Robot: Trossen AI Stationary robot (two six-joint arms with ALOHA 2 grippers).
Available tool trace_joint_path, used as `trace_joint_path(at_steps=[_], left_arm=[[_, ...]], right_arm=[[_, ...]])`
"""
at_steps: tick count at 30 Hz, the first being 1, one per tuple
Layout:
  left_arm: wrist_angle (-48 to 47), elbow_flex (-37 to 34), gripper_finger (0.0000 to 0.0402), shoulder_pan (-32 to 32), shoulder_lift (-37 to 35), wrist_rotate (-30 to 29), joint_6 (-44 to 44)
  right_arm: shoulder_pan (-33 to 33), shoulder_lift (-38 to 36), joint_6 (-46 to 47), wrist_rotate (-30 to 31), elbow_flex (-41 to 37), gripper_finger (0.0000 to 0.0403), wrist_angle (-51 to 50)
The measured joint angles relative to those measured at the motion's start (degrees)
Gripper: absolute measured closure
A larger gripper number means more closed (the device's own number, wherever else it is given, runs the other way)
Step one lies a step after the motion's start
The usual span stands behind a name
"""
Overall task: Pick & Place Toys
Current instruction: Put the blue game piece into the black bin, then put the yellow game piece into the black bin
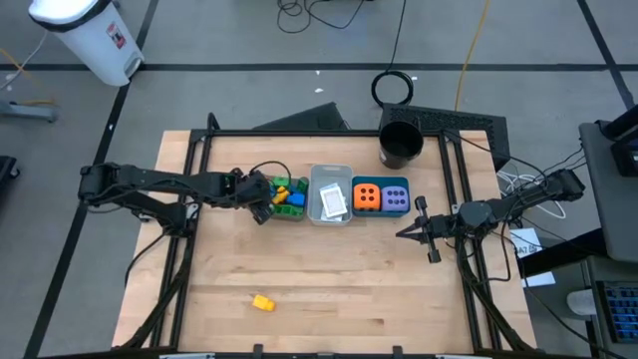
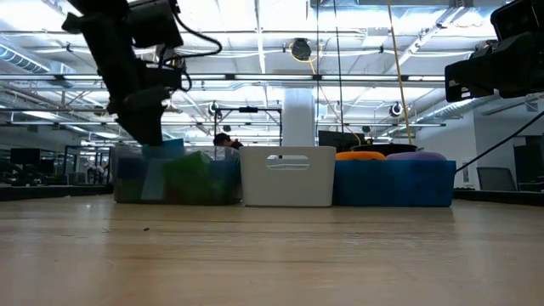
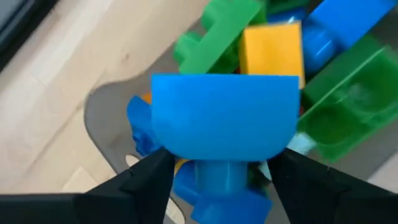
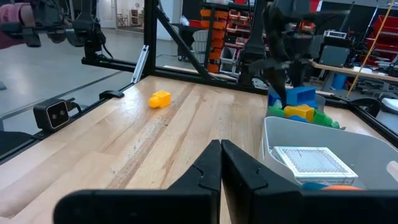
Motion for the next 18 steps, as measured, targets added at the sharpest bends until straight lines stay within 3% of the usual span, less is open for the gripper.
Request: trace_joint_path(at_steps=[8, 12, 18], left_arm=[[-3.7, 4.9, 0.0121, -0.1, -3.2, 3.3, 1.4], [-4.0, 6.9, 0.012, -1.3, -4.1, 8.4, 1.6], [-2.2, 7.6, 0.0119, -9.9, -5.3, 14.7, 1.0]], right_arm=[[0.0, 0.0, 0.0, 0.0, 0.0, 0.0399, 0.0], [0.0, 0.0, 0.0, 0.0, 0.0, 0.0399, 0.0], [0.0, 0.0, 0.0, 0.0, 0.0, 0.0399, 0.0]])
